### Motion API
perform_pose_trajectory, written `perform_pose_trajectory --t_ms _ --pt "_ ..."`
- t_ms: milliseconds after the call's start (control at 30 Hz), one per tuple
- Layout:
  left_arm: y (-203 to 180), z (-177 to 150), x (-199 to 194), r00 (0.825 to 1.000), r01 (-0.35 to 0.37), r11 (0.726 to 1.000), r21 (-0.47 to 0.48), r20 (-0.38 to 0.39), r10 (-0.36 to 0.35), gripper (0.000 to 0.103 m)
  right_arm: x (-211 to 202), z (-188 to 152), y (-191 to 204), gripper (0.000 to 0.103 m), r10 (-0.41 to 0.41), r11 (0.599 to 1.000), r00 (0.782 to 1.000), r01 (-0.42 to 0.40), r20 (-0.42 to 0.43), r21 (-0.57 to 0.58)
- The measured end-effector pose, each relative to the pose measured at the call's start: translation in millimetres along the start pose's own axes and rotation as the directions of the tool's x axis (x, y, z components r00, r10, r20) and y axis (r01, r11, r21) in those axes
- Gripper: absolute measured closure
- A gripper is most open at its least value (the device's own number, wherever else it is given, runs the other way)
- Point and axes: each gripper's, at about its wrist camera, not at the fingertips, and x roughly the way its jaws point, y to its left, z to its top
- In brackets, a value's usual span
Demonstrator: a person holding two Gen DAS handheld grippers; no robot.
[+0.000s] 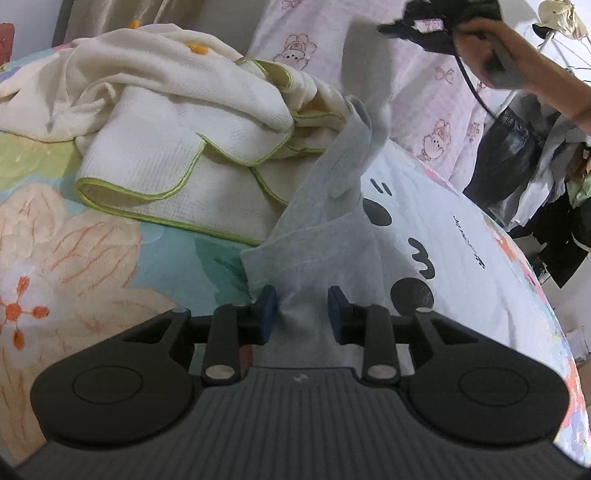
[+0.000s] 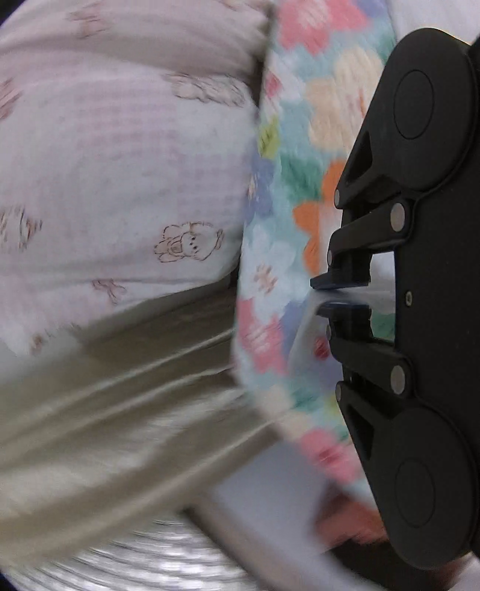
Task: Fold clothes
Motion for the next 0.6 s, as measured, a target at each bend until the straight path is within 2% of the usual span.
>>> perform_pose_trajectory --t_ms 33,67,100,133,267,333,400,467,600 --pt "2 0 0 1.000 0.003 1.000 -0.017 0.001 -0.003 0.073 4 3 0 0.090 0.017 0.999 1.000 -0.018 0.017 0.043" --pt "4 0 -1 1.000 0.009 0.999 -0.033 0.003 -0.009 0.073 6 2 2 0.074 0.023 0.998 0.999 -0.025 0.029 0.060" --pt "6 0 -2 1.000 0.016 0.999 -0.048 0.005 -0.016 0.073 7 0 4 0.051 0.024 0.997 0.999 -0.027 0.039 0.074" --pt "7 0 -3 1.000 0.018 0.998 -0.056 0.006 -0.018 0.073 8 -6 8 0.043 0.015 0.997 0.999 -0.018 0.034 0.072" --pt "6 1 -6 1.000 0.011 0.998 -0.054 0.014 -0.010 0.073 10 -47 30 0.042 -0.016 0.995 0.995 0.007 -0.099 -0.099" --pt "5 1 -7 1.000 0.009 0.999 -0.050 0.020 -0.008 0.073 9 -75 40 0.042 -0.039 0.979 0.982 0.000 -0.185 -0.206" --pt "2 2 -8 1.000 -0.014 0.999 -0.032 0.025 0.015 0.069 9 -102 40 0.042 -0.057 0.964 0.960 -0.019 -0.275 -0.265" --pt "0 1 -8 0.999 -0.042 0.999 -0.018 0.032 0.043 0.052 10 -125 35 0.042 -0.066 0.962 0.937 -0.031 -0.343 -0.270" --pt "4 1 -5 0.999 -0.021 0.998 -0.051 0.026 0.023 0.044 14 -151 17 0.040 -0.070 0.983 0.919 -0.002 -0.387 -0.183"
